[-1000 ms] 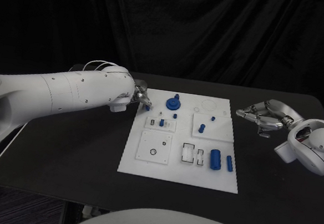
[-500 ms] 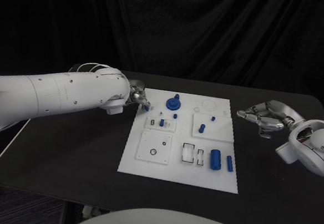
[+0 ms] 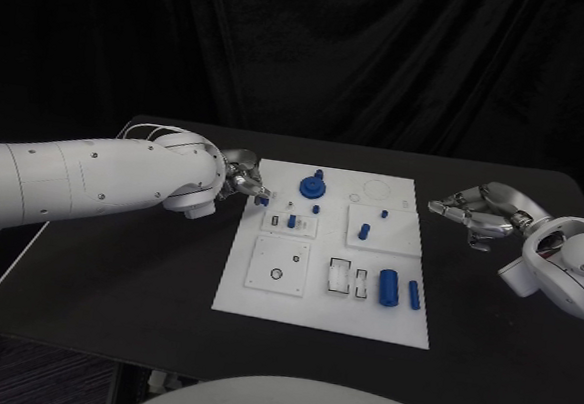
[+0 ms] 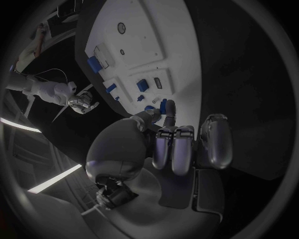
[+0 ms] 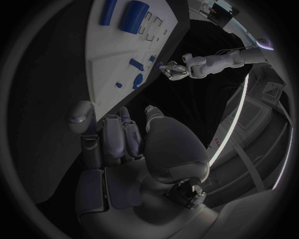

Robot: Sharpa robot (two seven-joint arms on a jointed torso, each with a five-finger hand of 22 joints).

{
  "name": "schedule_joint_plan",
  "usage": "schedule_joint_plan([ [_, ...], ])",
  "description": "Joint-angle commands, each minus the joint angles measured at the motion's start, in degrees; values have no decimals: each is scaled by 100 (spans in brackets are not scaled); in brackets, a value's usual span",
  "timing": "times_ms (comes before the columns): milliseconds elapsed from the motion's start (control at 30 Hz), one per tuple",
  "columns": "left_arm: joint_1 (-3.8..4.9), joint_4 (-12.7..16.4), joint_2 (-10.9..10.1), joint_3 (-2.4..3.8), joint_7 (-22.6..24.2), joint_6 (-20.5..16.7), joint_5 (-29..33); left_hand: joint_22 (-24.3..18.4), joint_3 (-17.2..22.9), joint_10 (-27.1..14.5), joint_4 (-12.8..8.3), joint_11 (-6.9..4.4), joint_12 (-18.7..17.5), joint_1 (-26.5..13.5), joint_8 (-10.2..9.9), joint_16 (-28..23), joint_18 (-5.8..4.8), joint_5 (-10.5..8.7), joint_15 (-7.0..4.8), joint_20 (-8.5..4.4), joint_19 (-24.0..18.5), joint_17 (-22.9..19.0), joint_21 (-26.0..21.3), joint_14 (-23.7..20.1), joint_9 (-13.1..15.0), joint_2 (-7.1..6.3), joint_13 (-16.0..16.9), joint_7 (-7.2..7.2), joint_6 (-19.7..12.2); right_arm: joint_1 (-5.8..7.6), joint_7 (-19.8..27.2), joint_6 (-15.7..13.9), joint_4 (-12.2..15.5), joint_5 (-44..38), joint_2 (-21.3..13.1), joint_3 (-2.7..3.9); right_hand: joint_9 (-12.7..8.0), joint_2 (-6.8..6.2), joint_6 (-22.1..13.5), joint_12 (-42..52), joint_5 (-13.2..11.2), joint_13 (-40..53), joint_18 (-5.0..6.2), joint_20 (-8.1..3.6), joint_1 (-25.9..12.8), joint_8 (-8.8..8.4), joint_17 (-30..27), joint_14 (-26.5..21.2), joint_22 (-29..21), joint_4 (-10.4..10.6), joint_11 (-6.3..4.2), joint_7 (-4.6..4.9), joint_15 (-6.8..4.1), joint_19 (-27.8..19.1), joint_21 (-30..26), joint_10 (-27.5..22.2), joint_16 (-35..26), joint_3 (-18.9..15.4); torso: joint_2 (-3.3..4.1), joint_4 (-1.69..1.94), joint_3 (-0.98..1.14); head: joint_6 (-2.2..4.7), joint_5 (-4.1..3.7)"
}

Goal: Assemble the parts on the task board

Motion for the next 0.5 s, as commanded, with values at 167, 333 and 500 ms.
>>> schedule_joint_plan([
  [167,-21,212,-75,5,-6,-113,43,212,322,596,-254,9,20,-101,-6,15,93,-69,-14,-9,-3,1509,-8,595,-5,11,1508,-10,6,-20,-90,44,13,-36,-3,3,-7,10,52,-26,28,69,78,2,31,6,-6,-15,121,0,10,7,24,-26,-18,-44,-29,-36,-4,8,2,1,2],
  [333,-71,256,-90,5,-33,-70,43,204,326,596,-245,9,20,-112,-9,15,96,-85,-14,-9,-9,1509,-17,595,-7,16,1508,-9,3,-21,-89,41,3,-36,3,3,-7,10,52,-26,28,69,78,2,31,6,-6,-15,121,0,10,7,24,-26,-18,-44,-29,-36,-3,2,2,1,15],
  [500,-155,251,-66,4,-27,-74,43,189,332,596,-230,11,20,-126,-15,15,101,-102,-13,-9,-20,1509,-33,595,-11,28,1508,-7,-3,-29,-74,31,0,-36,4,3,-7,9,55,-31,29,62,79,2,34,7,-10,-17,118,-1,10,7,24,-28,-26,-51,-35,-41,-8,-6,2,1,29],
])
